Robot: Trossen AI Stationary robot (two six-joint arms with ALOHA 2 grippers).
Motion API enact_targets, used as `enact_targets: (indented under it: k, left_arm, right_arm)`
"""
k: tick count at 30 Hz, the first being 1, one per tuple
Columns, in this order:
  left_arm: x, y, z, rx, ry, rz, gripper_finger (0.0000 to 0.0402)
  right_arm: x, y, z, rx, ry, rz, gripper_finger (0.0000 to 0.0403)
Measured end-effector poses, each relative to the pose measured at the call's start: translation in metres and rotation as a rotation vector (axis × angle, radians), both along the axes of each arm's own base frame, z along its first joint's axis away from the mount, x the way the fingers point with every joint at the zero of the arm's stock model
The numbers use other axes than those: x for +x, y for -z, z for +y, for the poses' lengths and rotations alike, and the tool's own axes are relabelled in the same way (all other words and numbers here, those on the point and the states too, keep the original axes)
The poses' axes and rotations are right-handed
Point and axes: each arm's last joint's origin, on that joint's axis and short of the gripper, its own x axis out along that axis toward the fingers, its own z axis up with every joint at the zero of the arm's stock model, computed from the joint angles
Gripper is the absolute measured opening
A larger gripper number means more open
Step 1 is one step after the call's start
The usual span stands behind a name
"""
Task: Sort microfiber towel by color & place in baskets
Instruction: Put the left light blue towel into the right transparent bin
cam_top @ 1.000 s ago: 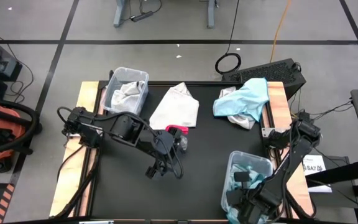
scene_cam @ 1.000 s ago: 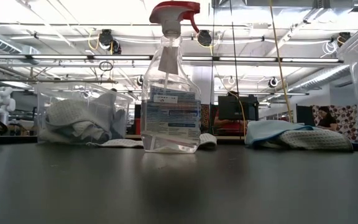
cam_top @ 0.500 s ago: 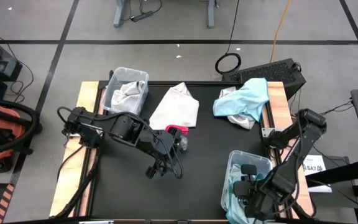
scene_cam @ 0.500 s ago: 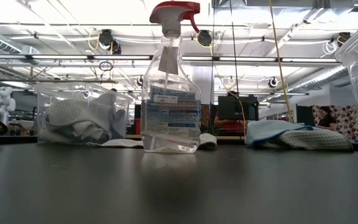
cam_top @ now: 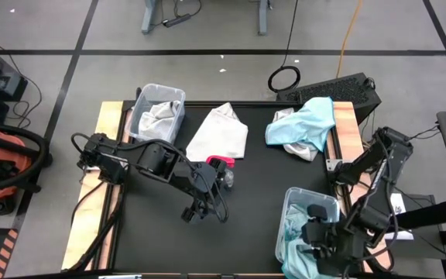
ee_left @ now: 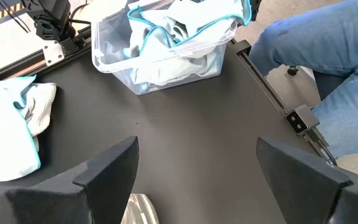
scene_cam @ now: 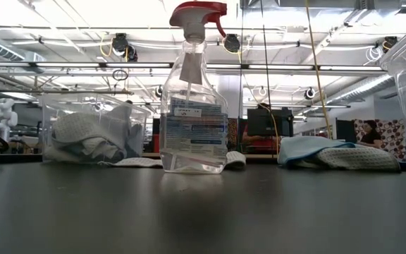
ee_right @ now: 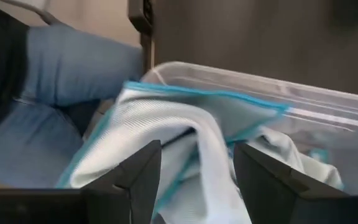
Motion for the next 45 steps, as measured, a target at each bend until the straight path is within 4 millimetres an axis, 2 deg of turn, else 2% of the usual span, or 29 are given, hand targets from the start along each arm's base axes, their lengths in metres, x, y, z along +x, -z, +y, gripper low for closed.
enact_targets:
  k: [7, 11, 16, 24, 38, 45]
  left_arm:
    - [0.0, 0.0, 0.0, -0.003, -0.003, 0.002, 0.0331]
    - [0.0, 0.0, 0.0, -0.005, -0.006, 0.002, 0.0331]
    - [0.0, 0.0, 0.0, -0.017, -0.018, 0.007, 0.0331]
    - [0.0, 0.0, 0.0, -0.016, -0.017, 0.006, 0.0331]
    - [0.0, 0.0, 0.0, -0.016, -0.016, 0.006, 0.0331]
    - [0.0, 0.0, 0.0, -0.016, -0.017, 0.006, 0.0331]
  right_arm:
    - [0.008, -0.004, 0.021, 0.163, -0.01, -0.091, 0.0192]
    - [0.011, 0.002, 0.027, 0.213, 0.043, -0.045, 0.0192]
    - [0.005, 0.012, 0.029, 0.198, 0.136, 0.043, 0.0192]
    - [0.001, 0.012, 0.031, 0.22, 0.177, 0.059, 0.0192]
    - [0.012, 0.028, 0.048, 0.231, 0.178, 0.049, 0.0192]
    - [0.018, 0.041, 0.041, 0.151, 0.229, 0.125, 0.0189]
